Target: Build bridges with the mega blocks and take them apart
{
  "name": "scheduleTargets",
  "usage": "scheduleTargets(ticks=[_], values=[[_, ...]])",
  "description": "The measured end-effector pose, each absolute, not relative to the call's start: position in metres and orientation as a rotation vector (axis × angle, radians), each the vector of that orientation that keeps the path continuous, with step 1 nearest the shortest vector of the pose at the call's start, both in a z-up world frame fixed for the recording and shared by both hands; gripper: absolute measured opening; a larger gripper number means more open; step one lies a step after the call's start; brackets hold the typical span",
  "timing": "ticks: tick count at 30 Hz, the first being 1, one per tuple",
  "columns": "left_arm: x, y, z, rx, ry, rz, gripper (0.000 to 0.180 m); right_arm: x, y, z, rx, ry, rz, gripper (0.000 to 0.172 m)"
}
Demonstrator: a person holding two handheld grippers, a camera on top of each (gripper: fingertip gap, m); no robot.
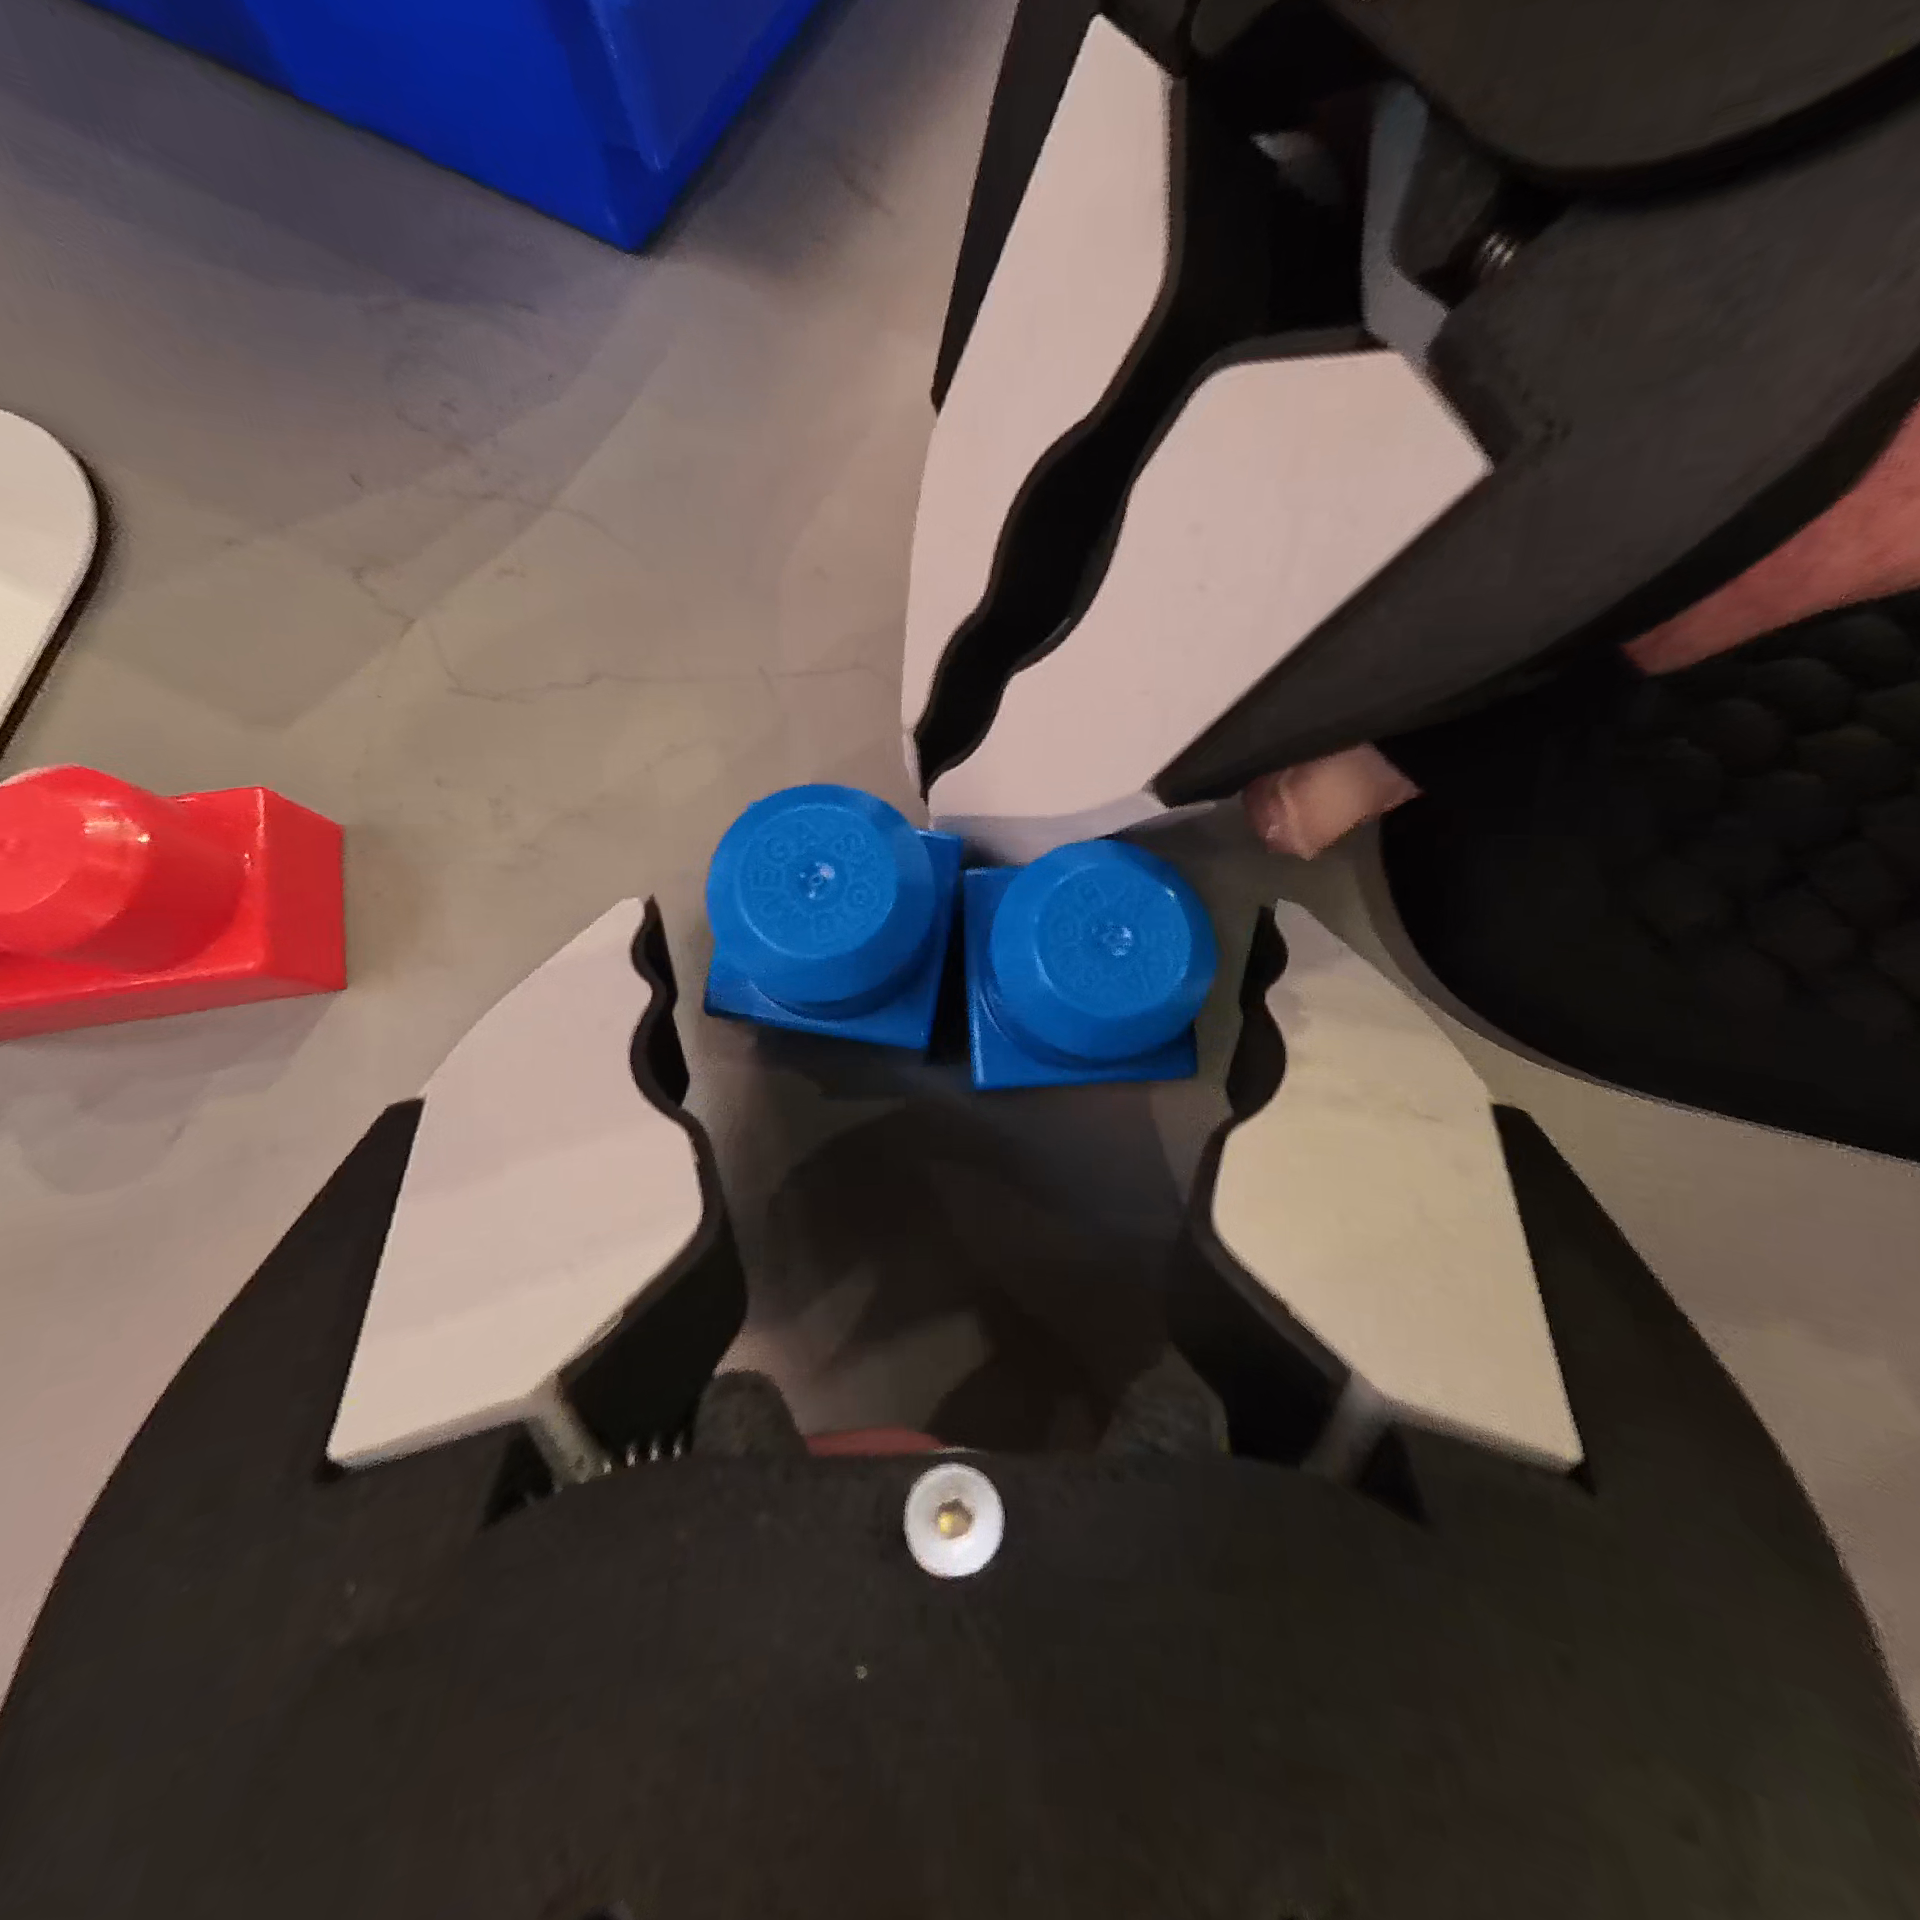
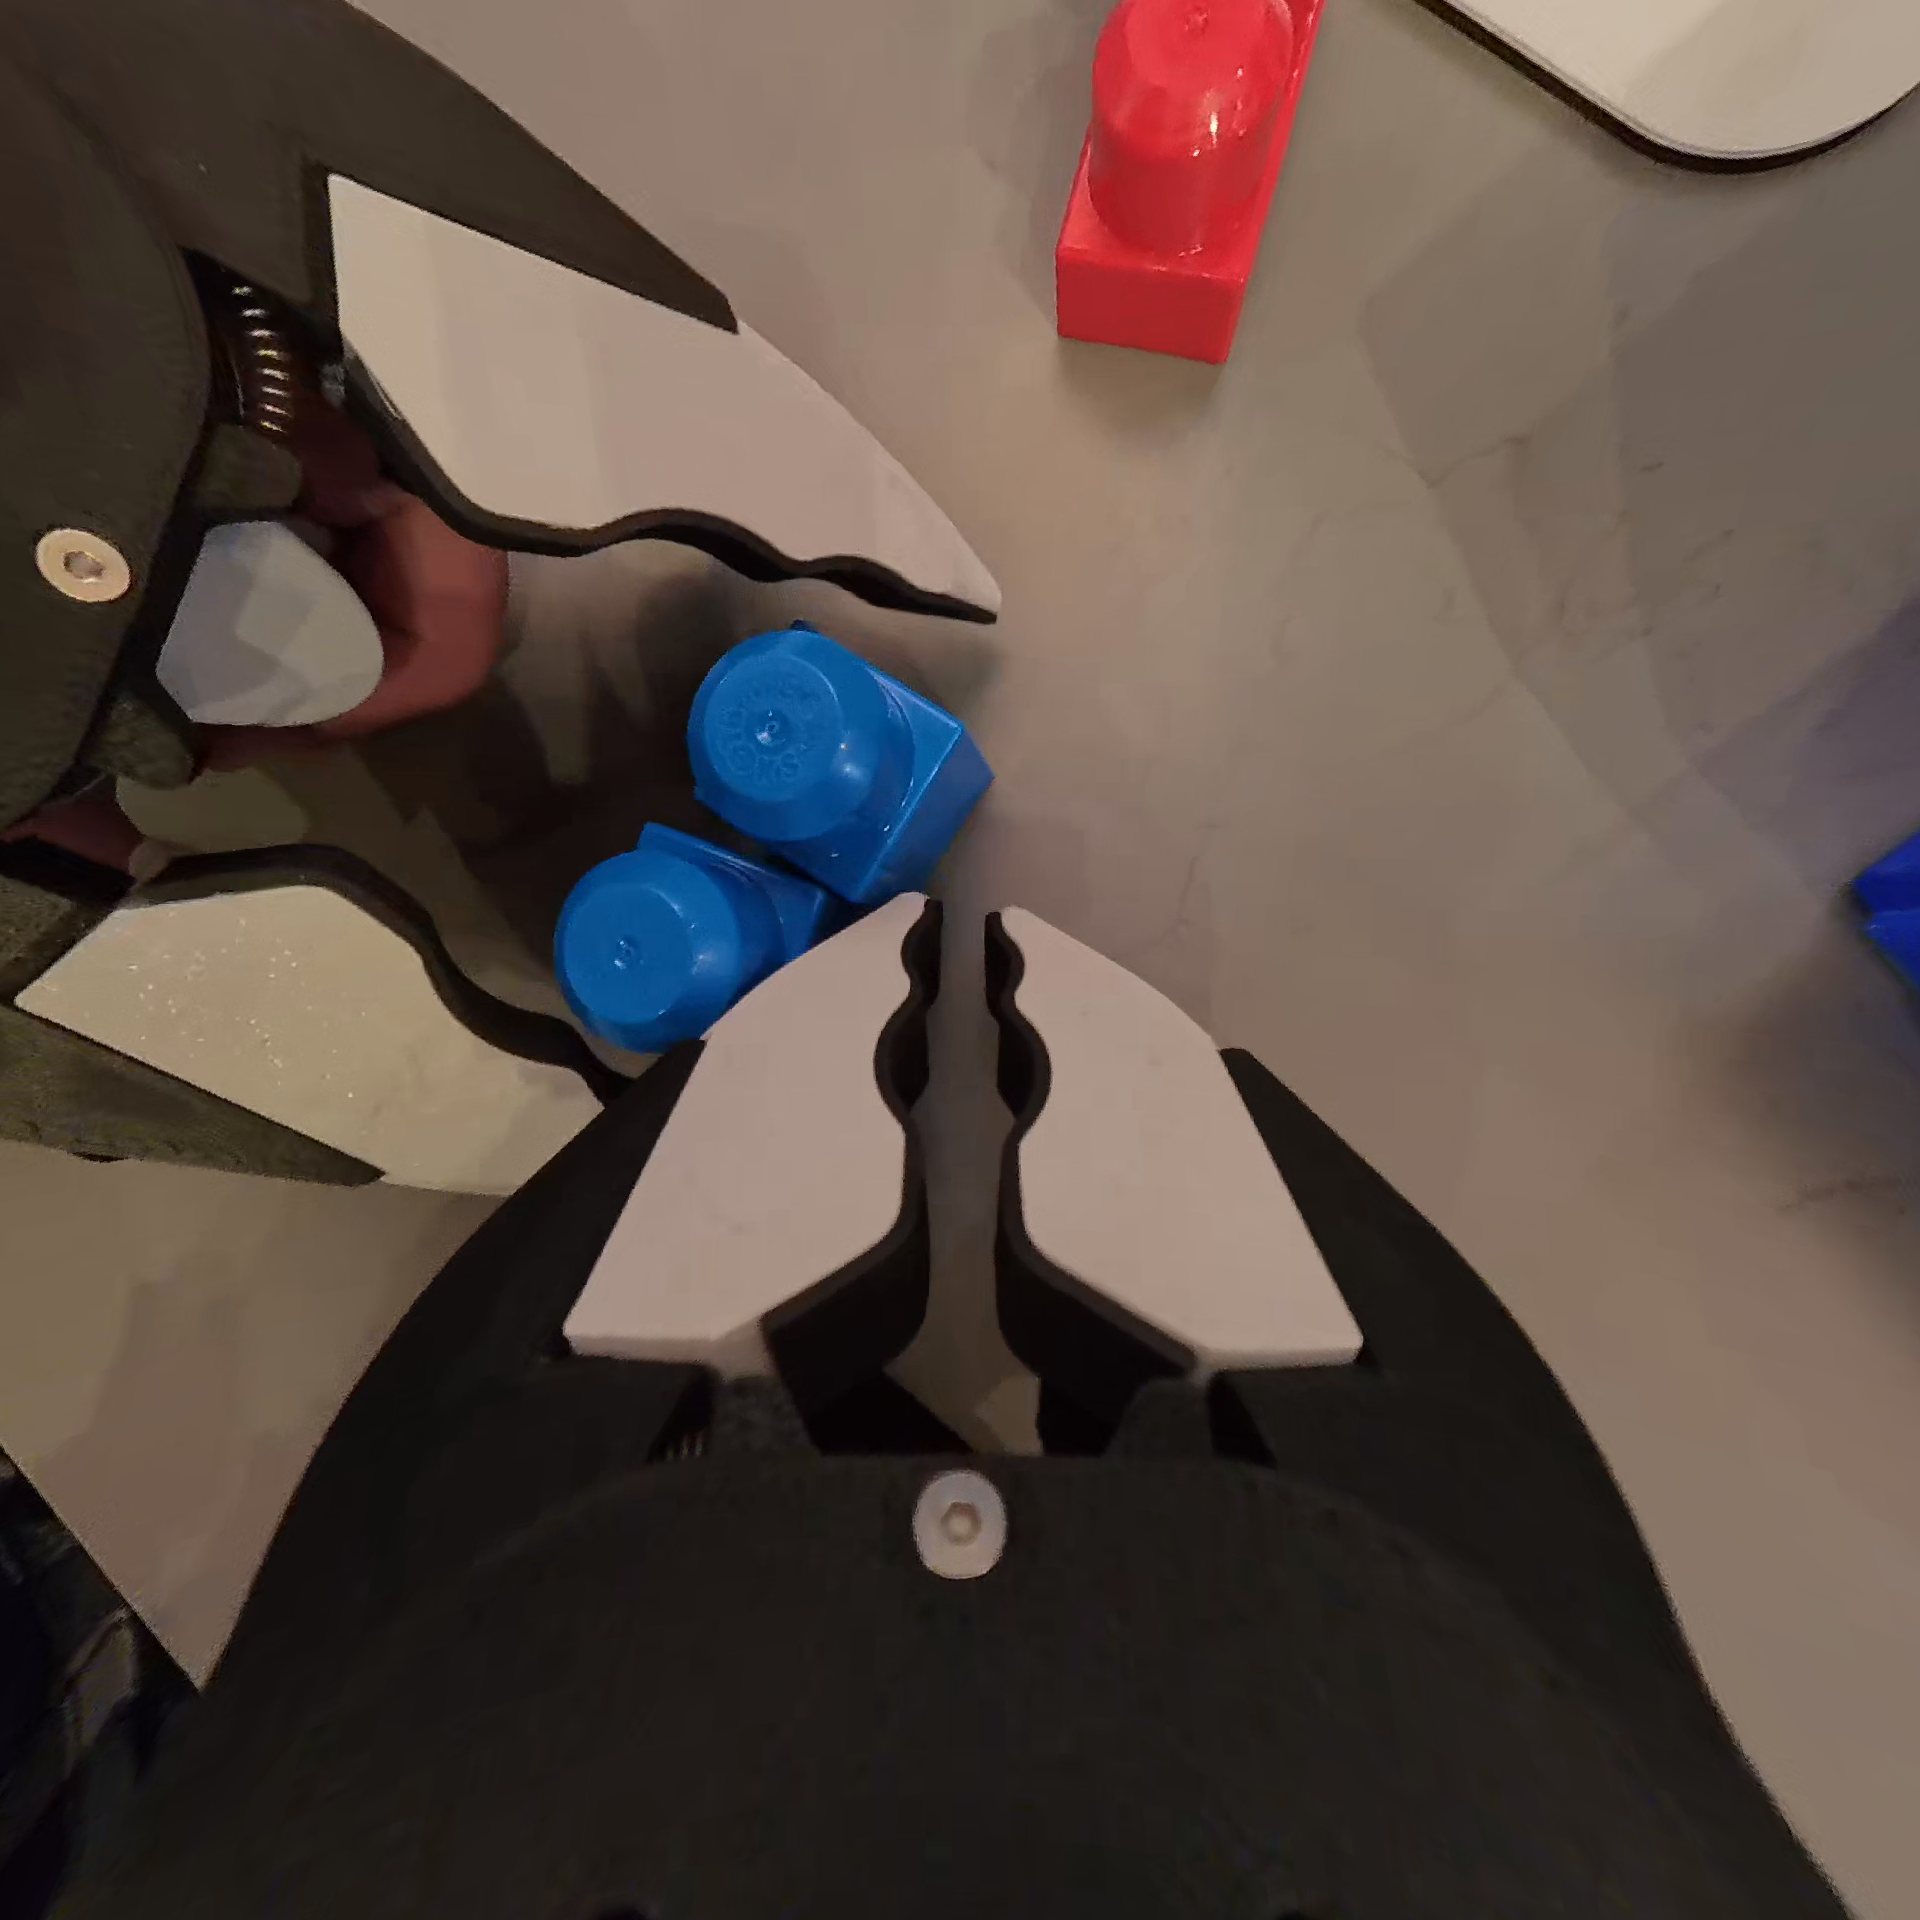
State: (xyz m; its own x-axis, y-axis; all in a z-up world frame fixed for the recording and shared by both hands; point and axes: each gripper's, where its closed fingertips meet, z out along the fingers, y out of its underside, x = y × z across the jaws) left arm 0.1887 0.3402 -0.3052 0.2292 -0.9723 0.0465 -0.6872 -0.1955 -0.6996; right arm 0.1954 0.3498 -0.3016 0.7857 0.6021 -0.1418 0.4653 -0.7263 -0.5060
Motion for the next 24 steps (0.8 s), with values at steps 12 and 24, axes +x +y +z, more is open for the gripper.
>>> scheduleTargets(ticks=[12, 24], values=[[0.195, 0.341, -0.306, -1.918, 1.577, -0.703, 0.087, 0.197, 0.35, -0.305, -2.529, -0.78, 0.452, 0.009], [0.192, 0.35, -0.298, -1.827, 1.557, -0.629, 0.083, 0.205, 0.354, -0.273, -2.444, -0.683, 0.502, 0.02]])
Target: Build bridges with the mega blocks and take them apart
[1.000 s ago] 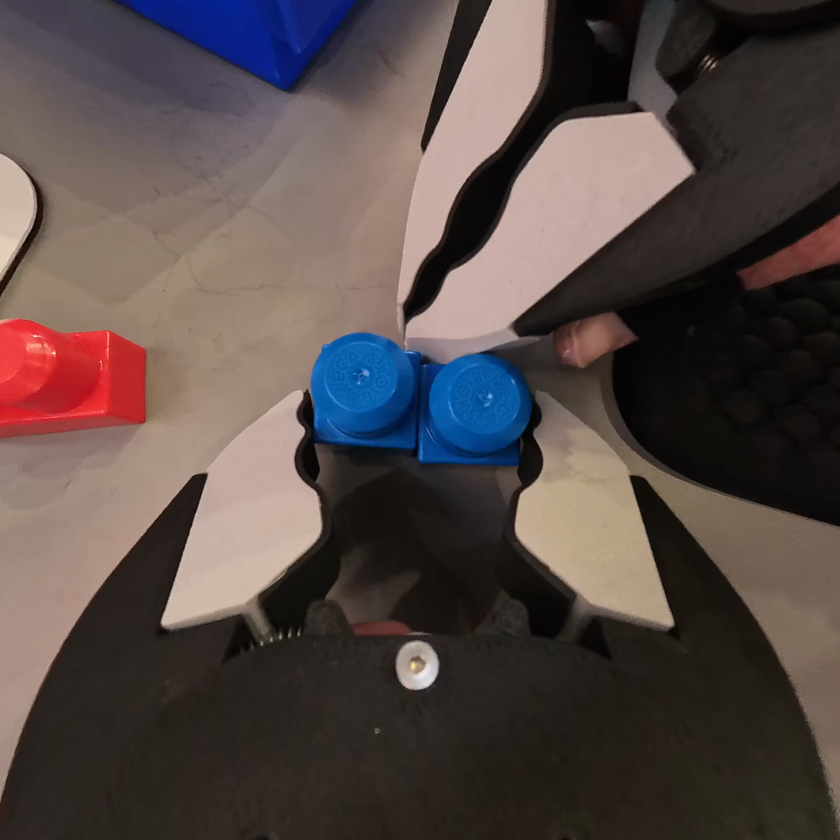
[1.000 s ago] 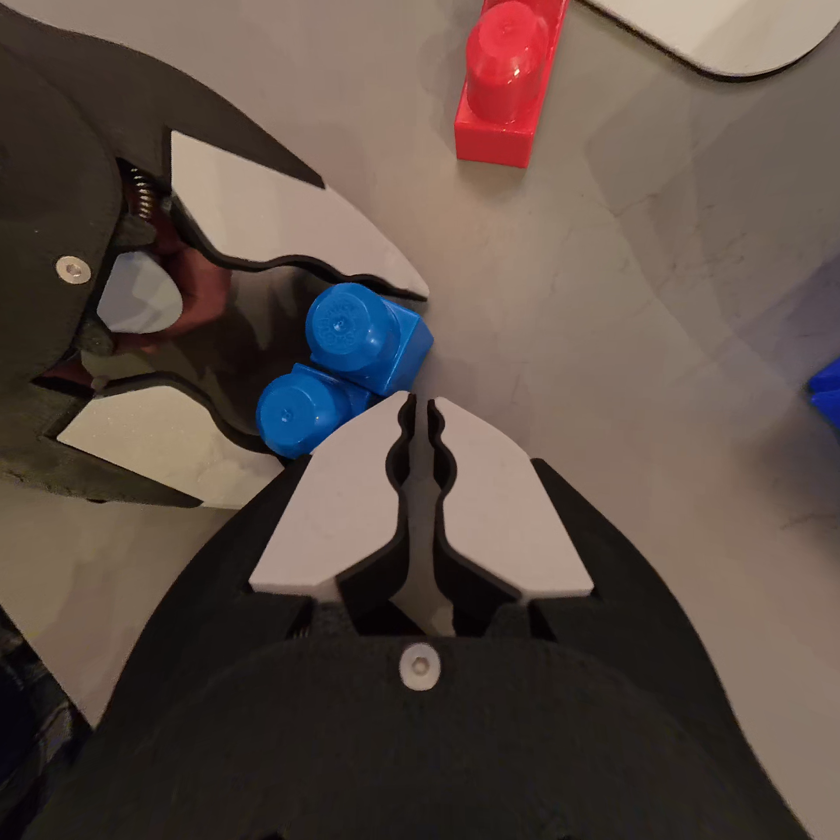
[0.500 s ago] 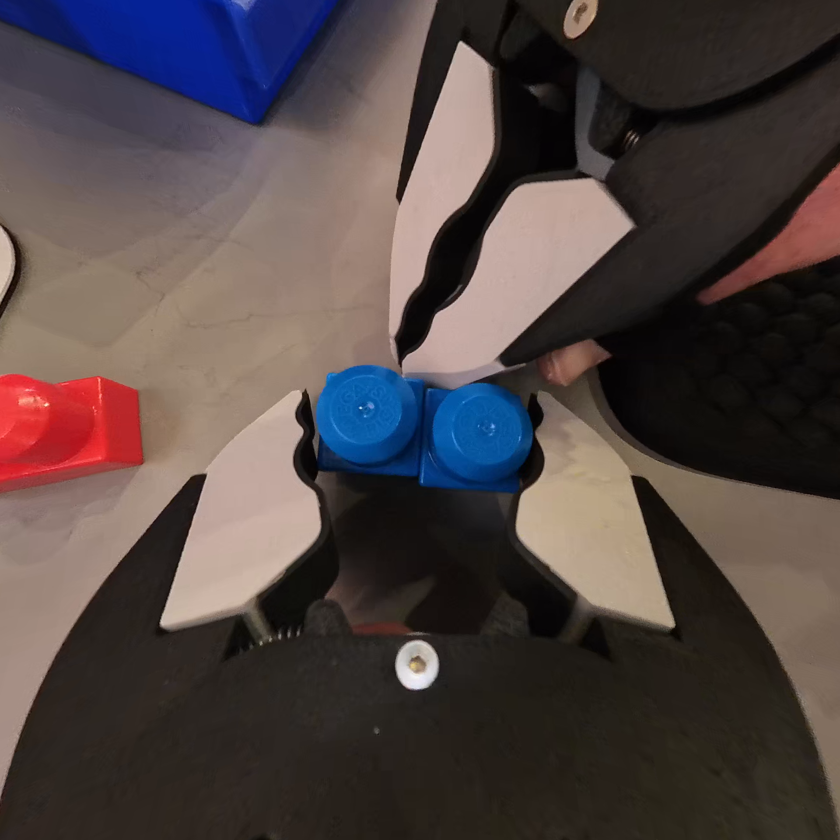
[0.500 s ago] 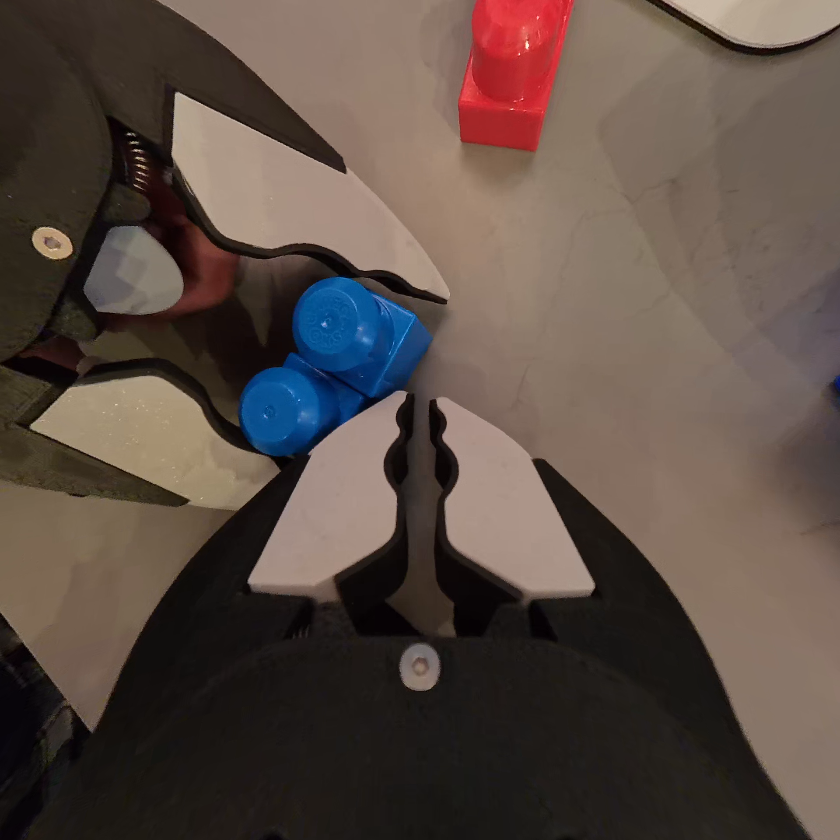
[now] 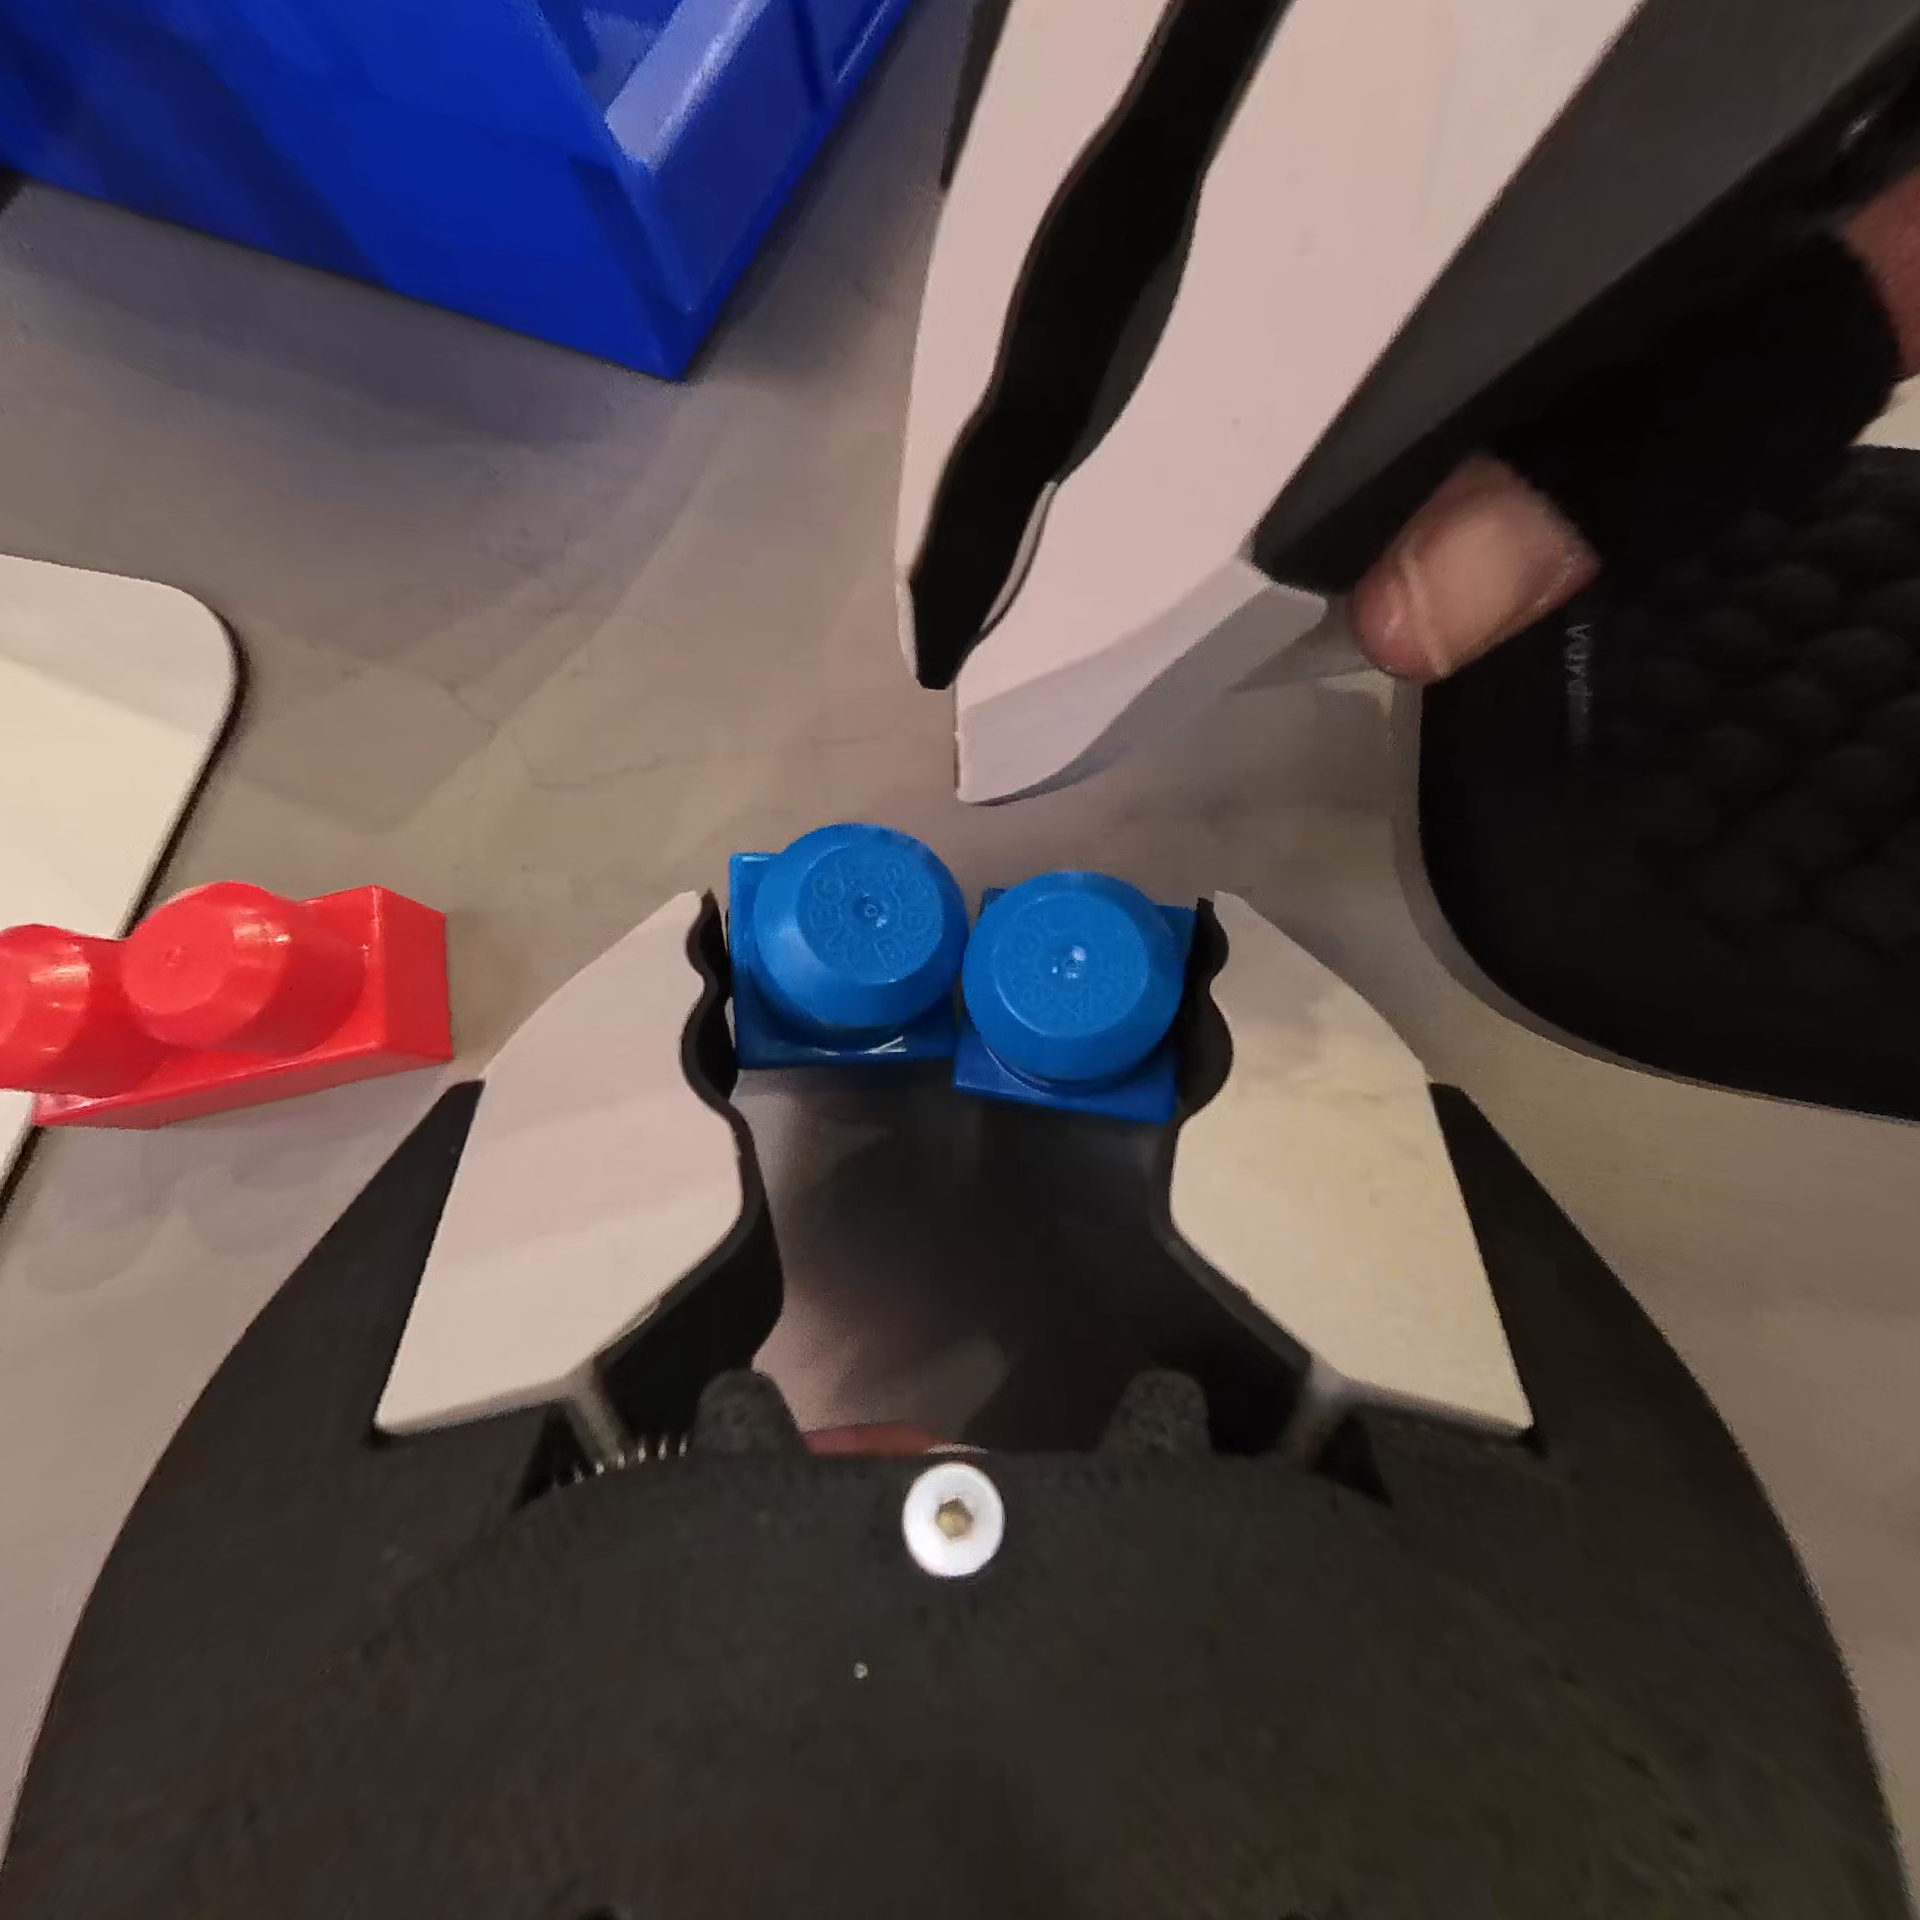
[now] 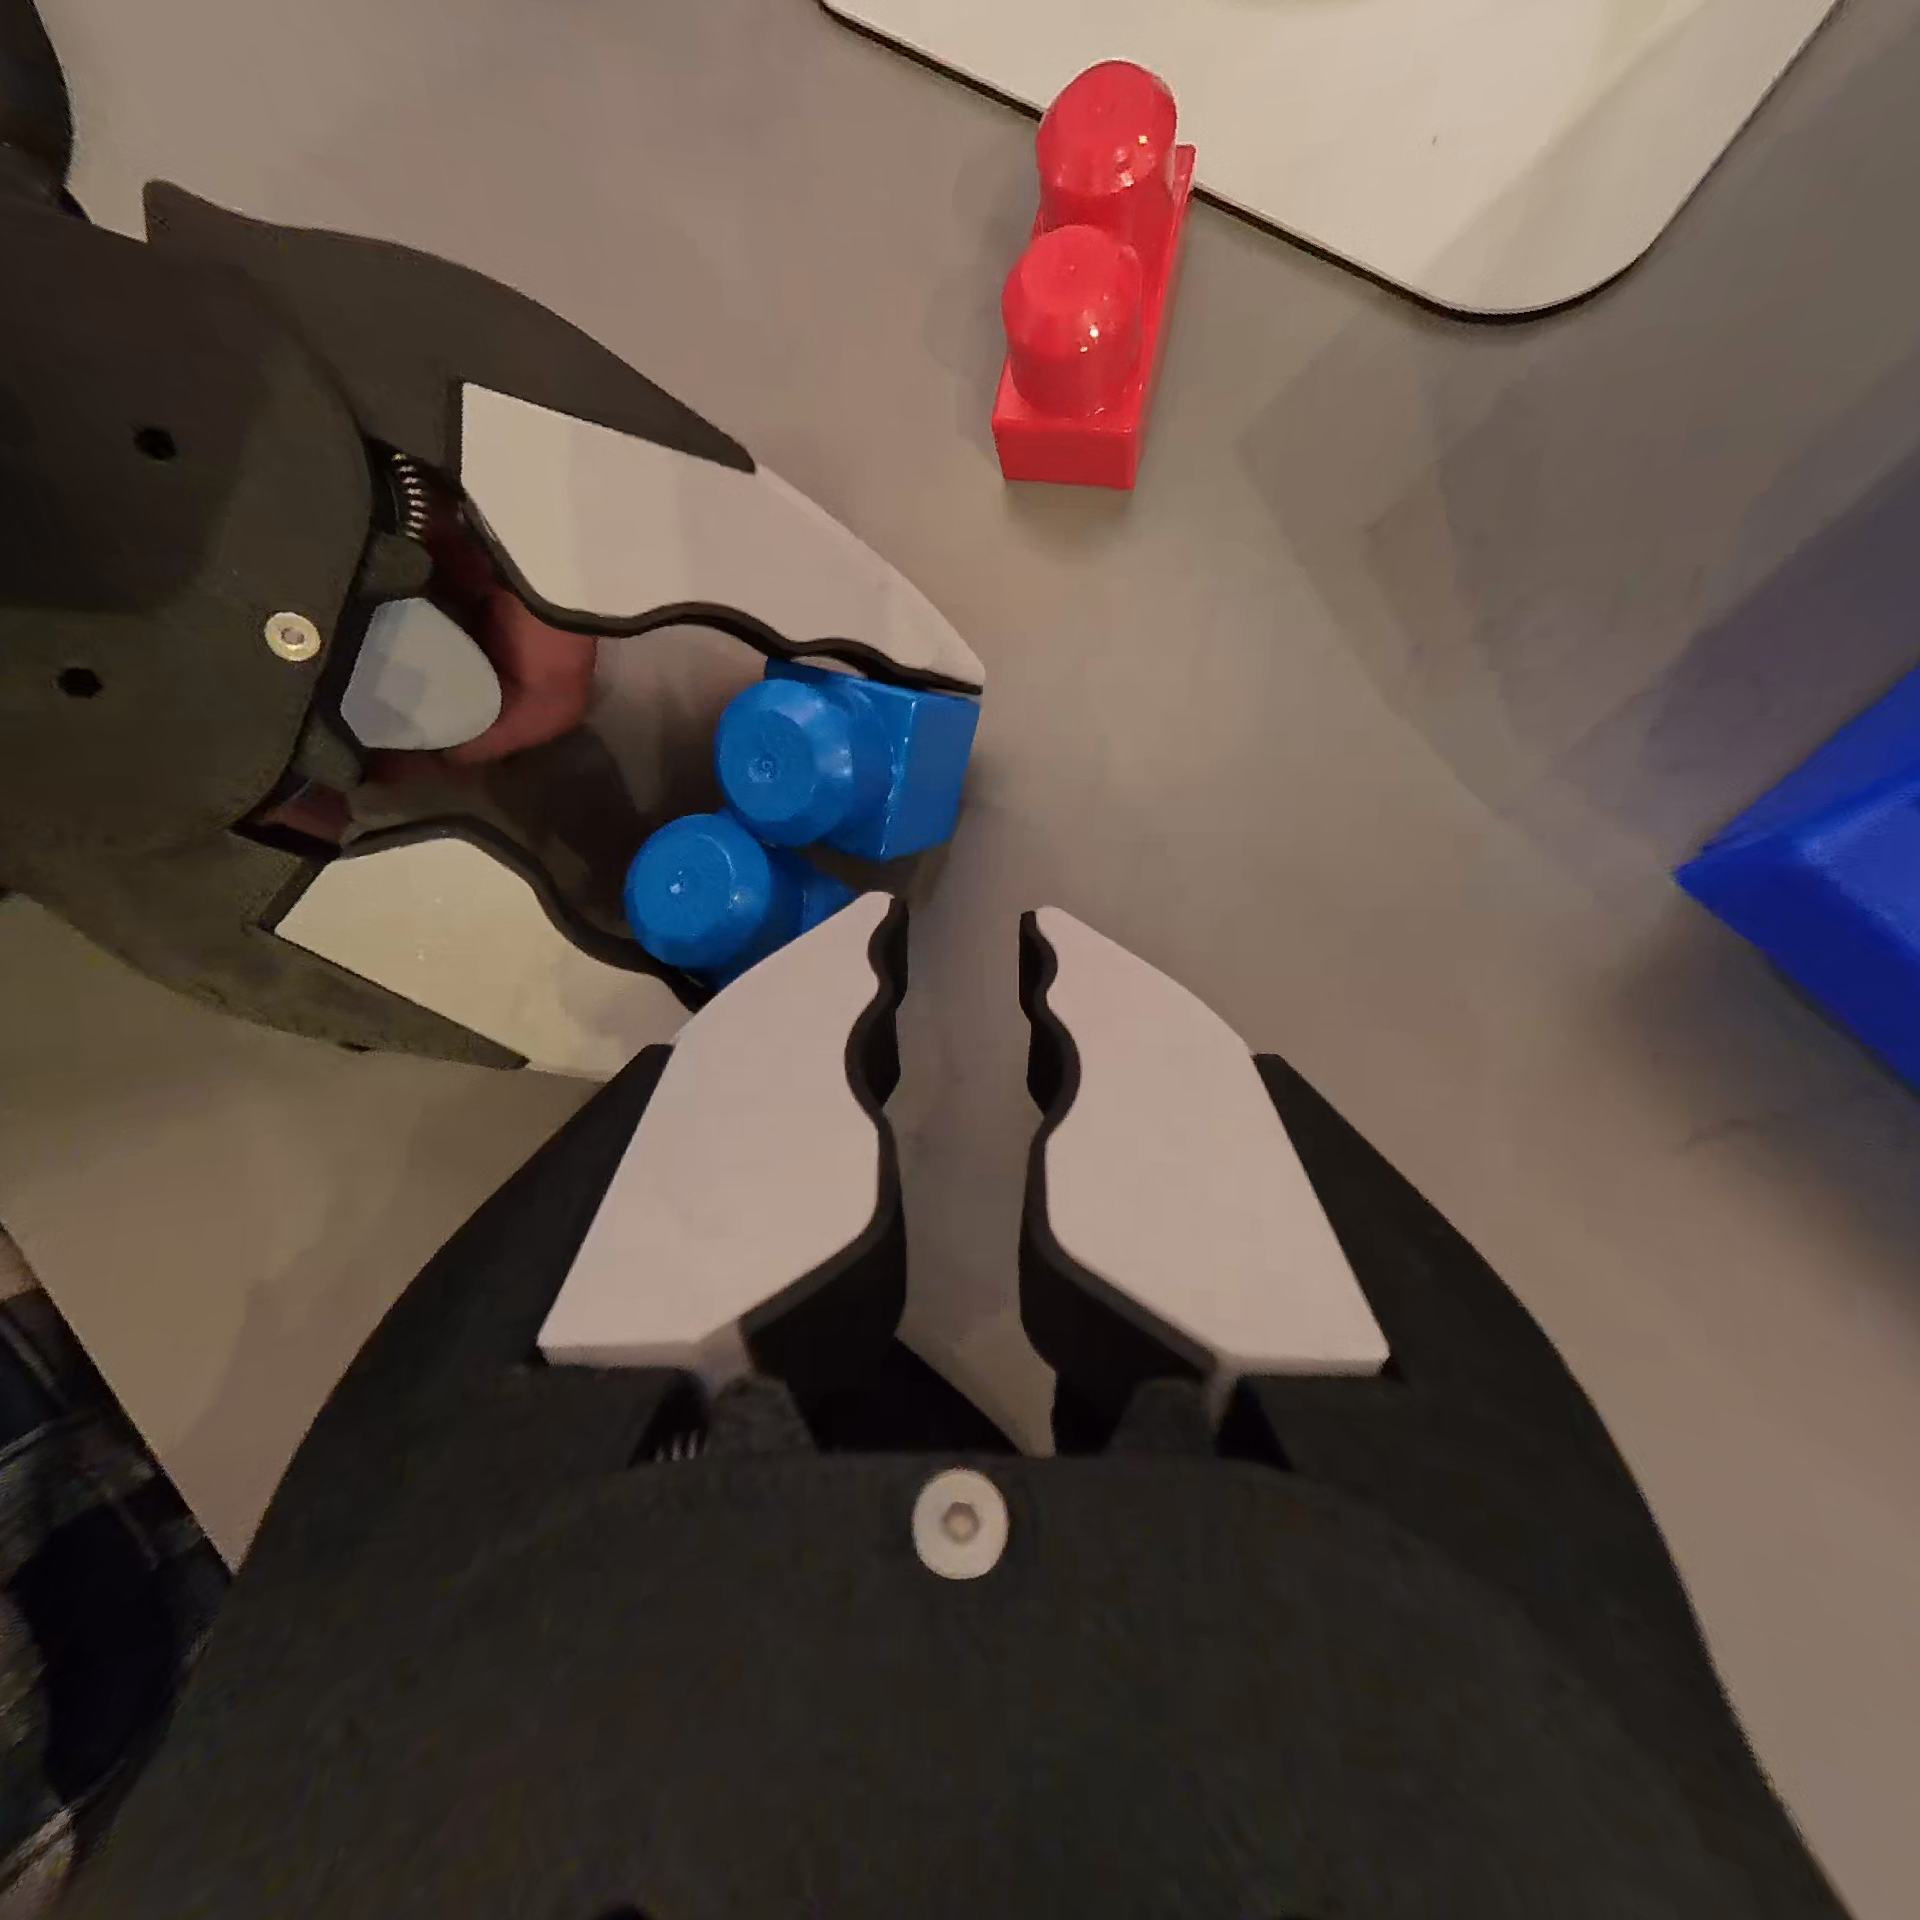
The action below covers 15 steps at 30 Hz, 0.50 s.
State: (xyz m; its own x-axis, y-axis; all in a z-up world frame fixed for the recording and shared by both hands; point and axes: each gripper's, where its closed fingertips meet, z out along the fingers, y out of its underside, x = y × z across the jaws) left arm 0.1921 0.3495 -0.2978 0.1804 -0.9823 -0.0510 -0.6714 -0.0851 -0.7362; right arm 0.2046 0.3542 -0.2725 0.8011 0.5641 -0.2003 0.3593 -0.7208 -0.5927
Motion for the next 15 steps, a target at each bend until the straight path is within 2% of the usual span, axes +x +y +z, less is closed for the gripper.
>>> scheduleTargets(ticks=[6, 10, 15], values=[[0.189, 0.351, -0.283, -1.753, 1.517, -0.692, 0.083, 0.208, 0.356, -0.269, -2.44, -0.664, 0.468, 0.025], [0.19, 0.345, -0.256, -1.655, 1.461, -0.877, 0.083, 0.205, 0.358, -0.258, -2.382, -0.667, 0.494, 0.029], [0.179, 0.339, -0.201, -1.489, 1.33, -1.232, 0.082, 0.188, 0.351, -0.212, -2.11, -0.757, 0.714, 0.048]])
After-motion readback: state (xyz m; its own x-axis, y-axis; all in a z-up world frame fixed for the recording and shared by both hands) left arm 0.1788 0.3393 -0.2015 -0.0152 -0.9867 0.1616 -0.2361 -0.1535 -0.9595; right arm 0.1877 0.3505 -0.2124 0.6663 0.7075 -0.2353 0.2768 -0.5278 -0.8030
